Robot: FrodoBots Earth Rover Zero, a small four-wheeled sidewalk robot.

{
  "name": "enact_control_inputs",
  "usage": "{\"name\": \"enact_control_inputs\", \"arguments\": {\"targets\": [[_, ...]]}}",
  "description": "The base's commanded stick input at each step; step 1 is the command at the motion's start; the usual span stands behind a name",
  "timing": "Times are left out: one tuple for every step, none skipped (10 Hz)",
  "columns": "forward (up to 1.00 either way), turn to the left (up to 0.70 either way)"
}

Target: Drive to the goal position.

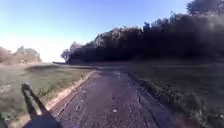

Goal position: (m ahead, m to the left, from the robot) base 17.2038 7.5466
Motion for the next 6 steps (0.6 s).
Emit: {"name": "enact_control_inputs", "arguments": {"targets": [[0.7, 0.0], [0.7, 0.0], [0.7, 0.0], [0.7, 0.0], [0.7, 0.0], [0.7, 0.0]]}}
